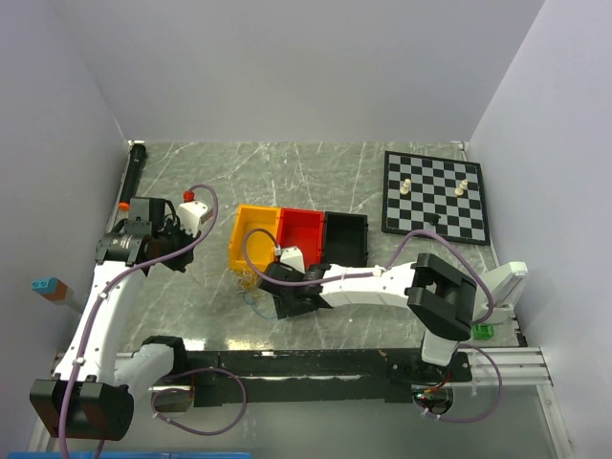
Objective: Untangle the cables
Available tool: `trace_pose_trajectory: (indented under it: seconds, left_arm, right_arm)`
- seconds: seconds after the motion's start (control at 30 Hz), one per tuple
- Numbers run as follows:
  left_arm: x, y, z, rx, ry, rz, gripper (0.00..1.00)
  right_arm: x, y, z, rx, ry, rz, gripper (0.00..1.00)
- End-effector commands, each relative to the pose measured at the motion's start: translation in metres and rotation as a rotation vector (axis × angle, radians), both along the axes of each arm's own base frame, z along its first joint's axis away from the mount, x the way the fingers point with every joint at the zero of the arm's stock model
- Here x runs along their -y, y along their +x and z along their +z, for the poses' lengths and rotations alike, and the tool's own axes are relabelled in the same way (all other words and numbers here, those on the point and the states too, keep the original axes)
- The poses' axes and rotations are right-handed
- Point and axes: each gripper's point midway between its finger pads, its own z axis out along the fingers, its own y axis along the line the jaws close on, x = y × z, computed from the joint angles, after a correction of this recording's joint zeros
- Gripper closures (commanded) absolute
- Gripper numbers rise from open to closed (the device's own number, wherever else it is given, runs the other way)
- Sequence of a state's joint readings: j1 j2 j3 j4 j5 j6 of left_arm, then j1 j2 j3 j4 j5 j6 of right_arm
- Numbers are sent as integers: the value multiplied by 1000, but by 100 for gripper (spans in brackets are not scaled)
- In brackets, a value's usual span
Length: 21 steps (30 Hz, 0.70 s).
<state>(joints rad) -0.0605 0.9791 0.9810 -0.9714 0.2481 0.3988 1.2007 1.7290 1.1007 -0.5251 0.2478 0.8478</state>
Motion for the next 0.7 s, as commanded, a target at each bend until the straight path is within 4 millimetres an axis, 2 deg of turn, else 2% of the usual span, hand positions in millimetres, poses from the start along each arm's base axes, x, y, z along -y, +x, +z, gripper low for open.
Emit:
trace_pose_trajectory:
  seconds: [0.0, 0.23, 0.33, 0.47, 0.67]
  left_arm:
    - [4, -3, 2, -2, -12, -20, 98]
    - [5, -5, 1, -12, -17, -27, 97]
    - [4, -5, 3, -7, -14, -26, 97]
    - [5, -5, 5, -5, -17, -25, 97]
    - [6, -8, 4, -10, -26, -24, 96]
  right_arm:
    - [-20, 8, 9, -4, 46, -18, 43]
    - [-21, 17, -5, 5, 8, -59, 44]
    - [-17, 19, -11, 5, -19, -63, 47]
    - [-15, 15, -17, -8, -22, -63, 55]
    - [-9, 15, -17, 1, -32, -68, 78]
